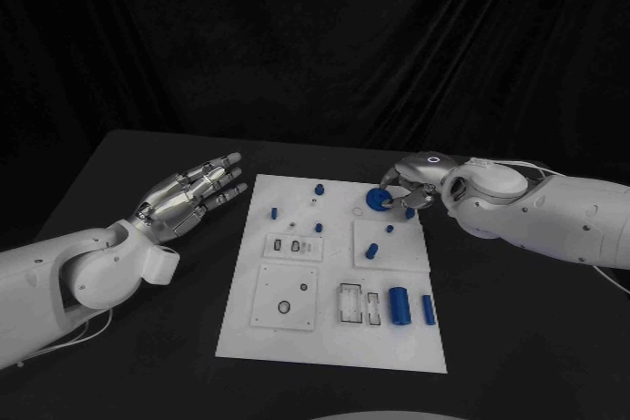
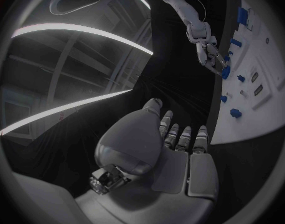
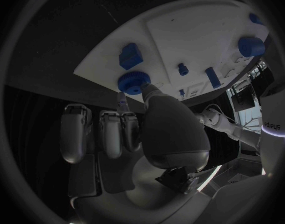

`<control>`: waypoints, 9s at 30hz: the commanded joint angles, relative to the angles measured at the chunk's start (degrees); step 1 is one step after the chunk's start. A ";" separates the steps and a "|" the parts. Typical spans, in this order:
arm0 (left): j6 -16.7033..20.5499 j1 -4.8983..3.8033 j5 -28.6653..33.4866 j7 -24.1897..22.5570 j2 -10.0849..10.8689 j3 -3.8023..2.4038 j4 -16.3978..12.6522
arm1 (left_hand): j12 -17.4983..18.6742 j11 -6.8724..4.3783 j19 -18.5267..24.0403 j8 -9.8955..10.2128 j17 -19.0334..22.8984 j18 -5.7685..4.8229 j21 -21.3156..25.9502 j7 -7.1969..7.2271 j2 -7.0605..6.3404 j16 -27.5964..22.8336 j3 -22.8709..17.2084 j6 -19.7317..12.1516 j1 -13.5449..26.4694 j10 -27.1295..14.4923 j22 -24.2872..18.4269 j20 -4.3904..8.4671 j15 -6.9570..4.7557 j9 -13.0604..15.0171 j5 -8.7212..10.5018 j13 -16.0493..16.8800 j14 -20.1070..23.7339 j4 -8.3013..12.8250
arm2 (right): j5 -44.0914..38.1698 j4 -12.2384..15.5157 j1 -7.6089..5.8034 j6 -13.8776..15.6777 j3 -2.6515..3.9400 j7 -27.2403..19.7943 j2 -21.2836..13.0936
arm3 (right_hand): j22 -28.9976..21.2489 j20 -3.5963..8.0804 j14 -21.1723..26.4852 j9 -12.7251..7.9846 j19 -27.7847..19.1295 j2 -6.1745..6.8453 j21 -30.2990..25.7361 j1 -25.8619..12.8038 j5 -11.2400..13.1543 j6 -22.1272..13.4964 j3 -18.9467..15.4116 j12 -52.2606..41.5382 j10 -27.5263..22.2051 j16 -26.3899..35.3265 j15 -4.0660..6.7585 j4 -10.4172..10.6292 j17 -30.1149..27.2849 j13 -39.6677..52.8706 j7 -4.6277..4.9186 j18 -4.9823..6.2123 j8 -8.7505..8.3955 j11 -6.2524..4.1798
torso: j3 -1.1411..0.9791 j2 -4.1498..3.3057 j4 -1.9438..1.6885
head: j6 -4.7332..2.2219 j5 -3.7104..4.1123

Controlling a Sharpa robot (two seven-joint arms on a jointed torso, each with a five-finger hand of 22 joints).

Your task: Assemble the parts on the task board

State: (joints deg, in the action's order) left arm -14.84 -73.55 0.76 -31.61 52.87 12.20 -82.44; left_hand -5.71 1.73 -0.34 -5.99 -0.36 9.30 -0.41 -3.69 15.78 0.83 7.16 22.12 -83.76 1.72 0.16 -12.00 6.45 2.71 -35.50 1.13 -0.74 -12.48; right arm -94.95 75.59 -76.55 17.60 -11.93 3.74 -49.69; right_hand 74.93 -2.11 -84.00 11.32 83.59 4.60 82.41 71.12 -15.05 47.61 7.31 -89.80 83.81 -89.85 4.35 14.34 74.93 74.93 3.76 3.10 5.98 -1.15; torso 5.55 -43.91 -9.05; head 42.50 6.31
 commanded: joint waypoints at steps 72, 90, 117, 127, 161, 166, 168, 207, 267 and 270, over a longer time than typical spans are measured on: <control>-2.10 0.56 -0.08 1.03 -0.72 -0.04 1.38 | 0.23 0.46 0.09 -0.26 0.06 0.55 0.20 -0.24 0.06 -0.25 -0.80 -0.40 -0.53 -0.02 -0.01 -0.05 -0.17 0.01 -0.39 0.02 0.16 0.19 | 4.10 0.74 -0.78 0.81 0.07 -4.23 8.93 | 10.68 0.86 -6.00 19.12 1.43 1.88 0.62 -0.47 -24.13 1.85 5.27 -0.20 6.19 -0.15 0.88 -1.96 15.07 15.07 -1.18 -1.02 17.30 -1.04 | 0.06 0.00 -0.03 | 0.15 0.29; -2.33 0.71 -0.08 1.10 -1.24 -0.04 1.81 | 0.27 0.48 0.10 -0.24 0.07 0.54 0.21 -0.26 0.09 -0.26 -0.91 -0.50 -0.51 -0.04 -0.01 -0.05 -0.16 -0.01 -0.38 0.01 0.18 0.23 | 4.16 -3.56 -1.31 0.45 0.08 -4.07 14.76 | 10.11 0.57 -6.00 19.13 0.62 1.80 -0.55 -0.08 -21.76 1.01 5.94 -0.20 6.19 -0.15 0.55 -2.37 15.07 15.07 -0.82 -0.70 16.72 -0.71 | 0.05 0.01 0.08 | 0.34 0.29; -2.71 0.83 -0.08 1.47 -1.55 -0.04 2.01 | 0.33 0.51 0.12 -0.22 0.07 0.53 0.23 -0.29 0.11 -0.28 -1.07 -0.66 -0.48 -0.07 -0.03 -0.06 -0.14 -0.02 -0.38 0.00 0.19 0.30 | 4.16 -3.54 -1.33 -0.82 0.08 -3.89 15.18 | 9.00 -0.20 -6.00 12.42 -1.31 1.74 -3.99 -1.53 -8.16 -10.91 5.22 -0.20 6.19 -0.15 -0.13 -3.08 15.07 15.07 -0.33 0.07 6.99 -0.08 | -0.04 -0.02 0.07 | 0.78 0.48; -2.72 0.87 -0.08 1.56 -1.49 -0.04 2.04 | 0.33 0.51 0.12 -0.22 0.07 0.53 0.23 -0.29 0.11 -0.28 -1.07 -0.66 -0.48 -0.07 -0.03 -0.06 -0.14 -0.02 -0.38 0.00 0.19 0.30 | 4.16 -3.35 -1.33 -1.26 0.08 -3.82 14.79 | 8.73 -0.21 -6.00 11.42 -1.74 1.62 -4.75 -1.52 -7.25 -11.73 4.84 -0.20 6.19 -0.15 -0.13 -3.32 15.07 15.07 -0.38 0.24 6.01 -0.10 | -0.01 -0.02 0.04 | 0.85 0.42; -2.82 1.00 -0.08 2.00 -1.45 -0.04 2.23 | 0.37 0.60 0.13 -0.25 0.08 0.52 0.23 -0.36 0.15 -0.28 -1.33 -0.68 -0.43 -0.11 -0.03 -0.07 -0.12 -0.01 -0.40 0.00 0.20 0.40 | 4.16 -2.03 -1.27 -1.47 0.07 -3.87 13.32 | 8.62 -0.35 -6.00 10.25 -2.04 0.65 -5.70 -1.08 -7.74 -7.01 4.62 -0.20 6.19 -0.15 -0.21 -4.04 15.07 15.07 -0.59 0.39 6.87 -0.13 | 0.00 0.00 0.03 | 1.06 0.51; -2.82 1.02 -0.08 2.04 -1.43 -0.04 2.25 | 0.38 0.63 0.14 -0.25 0.08 0.52 0.24 -0.38 0.22 -0.29 -1.46 -0.71 -0.43 -0.11 -0.03 -0.07 -0.13 -0.01 -0.43 -0.01 0.21 0.45 | 4.16 -1.55 -1.26 -1.36 0.07 -4.09 13.09 | 8.60 -0.27 -6.00 10.06 -2.08 0.66 -5.81 -0.81 -7.83 -7.11 4.68 -0.20 6.19 -0.15 -0.09 -4.28 15.07 15.07 -0.75 0.43 6.68 -0.29 | 0.00 0.01 0.04 | 1.09 0.51; -2.83 1.03 -0.08 2.07 -1.42 -0.04 2.25 | 0.38 0.63 0.14 -0.25 0.08 0.52 0.24 -0.38 0.22 -0.29 -1.46 -0.71 -0.43 -0.11 -0.03 -0.07 -0.13 -0.01 -0.43 -0.01 0.21 0.45 | 4.16 -1.41 -1.25 -1.32 0.07 -4.17 13.02 | 8.54 -0.22 -6.00 9.93 -2.18 0.68 -5.99 -0.75 -7.81 -7.30 4.68 -0.20 6.19 -0.15 -0.02 -4.36 15.07 15.07 -0.84 0.47 6.50 -0.36 | 0.00 0.01 0.02 | 1.09 0.52; -2.81 1.15 -0.08 2.21 -0.91 -0.04 2.08 | 0.37 0.69 0.10 -0.27 0.07 0.52 0.21 -0.43 0.34 -0.27 -1.87 -0.79 -0.45 -0.13 -0.01 -0.08 -0.11 -0.01 -0.45 0.00 0.20 0.62 | 4.16 1.60 -1.14 8.07 0.07 -7.19 8.10 | 9.40 0.70 -6.00 2.91 -1.40 -0.56 -6.62 -2.25 1.14 -9.92 1.99 -0.20 6.19 -0.15 0.84 -3.64 15.07 15.07 -1.62 0.34 1.10 -1.21 | -0.01 0.00 -0.04 | 0.93 -0.11; -2.80 1.39 -0.08 2.42 -0.30 -0.04 1.88 | 0.25 0.75 0.05 -0.40 0.04 0.55 0.17 -0.48 0.15 -0.22 -2.17 -0.63 -0.39 -0.06 0.02 -0.13 -0.06 0.03 -0.50 0.03 0.14 0.86 | 3.01 10.14 2.72 4.65 -0.03 1.82 -11.69 | 11.45 0.51 -6.00 5.92 0.82 2.59 -3.77 0.50 3.58 -4.00 -0.95 -0.20 6.19 -0.15 0.56 2.26 15.07 15.07 -0.72 -0.40 4.32 -0.60 | -0.03 0.02 -0.04 | 1.43 0.68; -2.80 1.40 -0.08 2.43 -0.24 -0.04 1.93 | 0.25 0.75 0.05 -0.40 0.04 0.55 0.17 -0.48 0.15 -0.22 -2.17 -0.63 -0.39 -0.06 0.02 -0.13 -0.06 0.03 -0.50 0.03 0.14 0.86 | 2.97 10.05 3.00 4.79 -0.03 1.78 -11.70 | 11.37 0.52 -6.00 7.16 0.69 2.58 -4.10 0.56 2.67 -4.45 -0.93 -0.20 6.19 -0.15 0.56 2.23 15.07 15.07 -0.71 -0.33 4.72 -0.61 | -0.02 0.01 0.02 | 1.39 0.60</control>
State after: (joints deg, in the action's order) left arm -16.96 -72.24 0.72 -28.59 52.65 12.21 -80.45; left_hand -5.48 2.14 -0.34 -5.99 -0.36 9.30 -0.41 -4.10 15.79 0.83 5.34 21.70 -83.75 1.73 0.16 -12.00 6.45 2.71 -35.71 1.13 -0.74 -11.62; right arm -91.14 85.74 -73.73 22.86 -11.99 4.07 -61.32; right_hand 74.94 -1.44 -84.03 18.19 83.84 7.01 78.47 71.42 -12.11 43.31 6.41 -89.80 83.99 -89.85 4.91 16.21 74.91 74.95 3.16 3.10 10.54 -1.98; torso 5.53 -43.90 -9.03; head 43.93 6.98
